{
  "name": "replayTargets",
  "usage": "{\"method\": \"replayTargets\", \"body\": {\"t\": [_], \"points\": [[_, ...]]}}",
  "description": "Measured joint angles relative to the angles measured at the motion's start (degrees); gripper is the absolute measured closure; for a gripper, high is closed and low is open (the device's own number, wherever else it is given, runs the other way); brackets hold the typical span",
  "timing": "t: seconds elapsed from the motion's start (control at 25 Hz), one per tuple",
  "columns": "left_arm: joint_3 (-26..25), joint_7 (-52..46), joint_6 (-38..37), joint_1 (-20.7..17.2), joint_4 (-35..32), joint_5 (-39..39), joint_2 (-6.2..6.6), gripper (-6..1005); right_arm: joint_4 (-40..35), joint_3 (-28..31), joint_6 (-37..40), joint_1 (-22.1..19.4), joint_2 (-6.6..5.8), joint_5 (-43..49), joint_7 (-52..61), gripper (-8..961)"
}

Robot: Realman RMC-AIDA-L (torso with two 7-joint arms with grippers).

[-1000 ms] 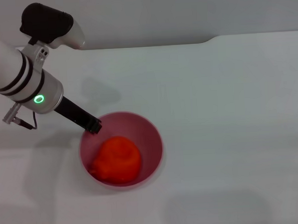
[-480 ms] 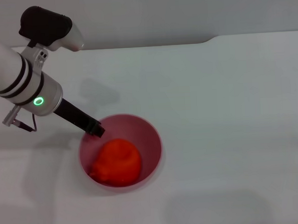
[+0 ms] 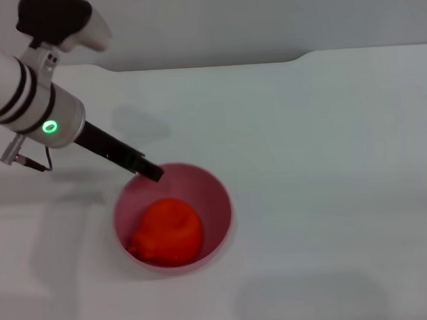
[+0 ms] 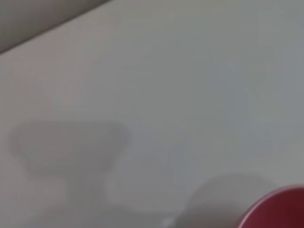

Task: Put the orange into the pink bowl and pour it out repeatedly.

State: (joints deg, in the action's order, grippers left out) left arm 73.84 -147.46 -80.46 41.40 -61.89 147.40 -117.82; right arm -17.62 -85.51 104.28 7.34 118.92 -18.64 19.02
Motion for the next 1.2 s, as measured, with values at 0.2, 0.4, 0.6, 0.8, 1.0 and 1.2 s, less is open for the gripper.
{"method": "replayTargets", "body": {"t": [0.2,0.4,0.6,0.8,1.0,1.2], "points": [[-7.6,4.4,-2.4,0.5,-1.0,-7.9,0.12,315,2.5,0.0,-0.7,1.6,-0.01,-0.4,0.7,284],[-18.4,13.6,-3.4,-0.5,-0.1,-25.9,0.26,190,4.2,0.1,-0.9,3.2,-0.05,-0.2,1.1,284],[-25.5,29.3,-3.1,-5.5,3.3,-51.5,-0.01,195,4.6,-0.5,-0.9,3.8,-0.08,0.0,1.3,285],[-22.7,53.0,-1.5,-13.1,11.5,-79.6,-0.61,195,4.9,-2.8,-0.9,4.1,-0.09,0.1,1.4,285],[-15.5,83.2,-1.4,-19.9,23.4,-104.1,-0.96,194,5.7,-3.7,-0.9,4.3,-0.09,0.2,1.1,285],[-6.4,106.9,-1.6,-24.7,32.9,-124.0,-0.95,194,7.7,-3.5,-1.1,4.4,-0.09,0.2,0.9,284]]}}
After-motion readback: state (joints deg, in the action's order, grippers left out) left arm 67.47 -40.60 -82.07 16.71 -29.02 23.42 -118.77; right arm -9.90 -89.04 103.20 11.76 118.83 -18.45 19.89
